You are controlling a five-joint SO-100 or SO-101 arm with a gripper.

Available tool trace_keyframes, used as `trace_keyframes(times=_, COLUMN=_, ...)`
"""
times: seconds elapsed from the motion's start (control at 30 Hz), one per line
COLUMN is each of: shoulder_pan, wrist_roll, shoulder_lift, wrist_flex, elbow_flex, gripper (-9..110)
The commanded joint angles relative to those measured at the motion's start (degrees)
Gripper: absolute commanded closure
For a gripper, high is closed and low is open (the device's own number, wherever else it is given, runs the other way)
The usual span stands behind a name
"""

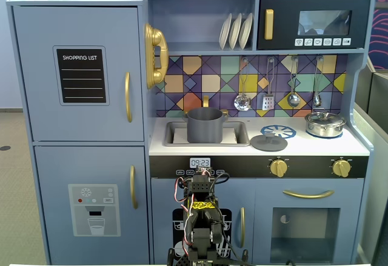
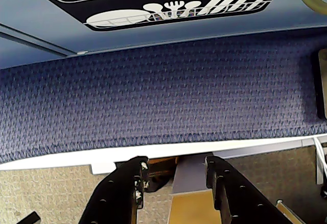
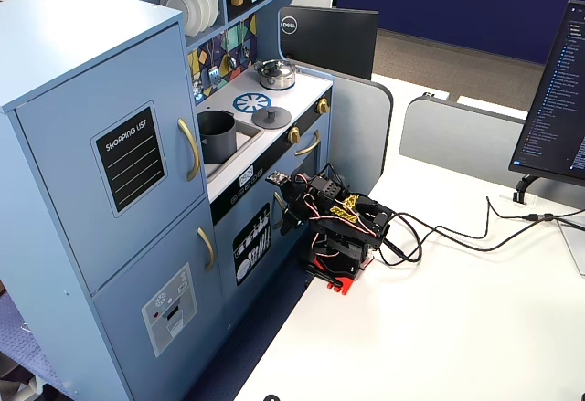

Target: Pick up the lid from the counter and put it on the gray recipient

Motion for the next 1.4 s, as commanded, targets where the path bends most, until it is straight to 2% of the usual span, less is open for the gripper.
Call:
trace_keyframes(times=0.0, shoulder_pan=4.13, wrist_roll=-0.35, shoulder_lift=-0.35, wrist_flex=10.46, elbow_flex=0.00, gripper=96)
trace_keyframes(times=0.13, shoulder_pan=4.22, wrist_roll=-0.35, shoulder_lift=-0.35, wrist_flex=10.46, elbow_flex=0.00, gripper=101)
trace_keyframes(times=0.47, shoulder_pan=5.19, wrist_roll=-0.62, shoulder_lift=-0.35, wrist_flex=8.26, elbow_flex=0.00, gripper=101)
trace_keyframes(times=0.57, shoulder_pan=8.88, wrist_roll=2.81, shoulder_lift=-0.53, wrist_flex=-4.04, elbow_flex=-1.58, gripper=101)
trace_keyframes(times=0.7, shoulder_pan=13.36, wrist_roll=-2.99, shoulder_lift=-5.89, wrist_flex=-24.87, elbow_flex=-9.84, gripper=102)
trace_keyframes(times=0.77, shoulder_pan=14.94, wrist_roll=-1.85, shoulder_lift=-8.70, wrist_flex=-33.84, elbow_flex=-15.21, gripper=102)
trace_keyframes(times=0.9, shoulder_pan=20.39, wrist_roll=-4.66, shoulder_lift=-11.87, wrist_flex=-44.12, elbow_flex=-23.64, gripper=102)
trace_keyframes(times=1.07, shoulder_pan=30.06, wrist_roll=-7.91, shoulder_lift=-13.62, wrist_flex=-60.91, elbow_flex=-24.70, gripper=102)
trace_keyframes(times=1.1, shoulder_pan=31.82, wrist_roll=-7.21, shoulder_lift=-14.41, wrist_flex=-64.42, elbow_flex=-24.43, gripper=99)
trace_keyframes(times=1.17, shoulder_pan=34.98, wrist_roll=-4.39, shoulder_lift=-16.00, wrist_flex=-69.79, elbow_flex=-24.35, gripper=85)
trace_keyframes(times=1.37, shoulder_pan=38.94, wrist_roll=-4.13, shoulder_lift=-25.84, wrist_flex=-82.53, elbow_flex=-24.17, gripper=73)
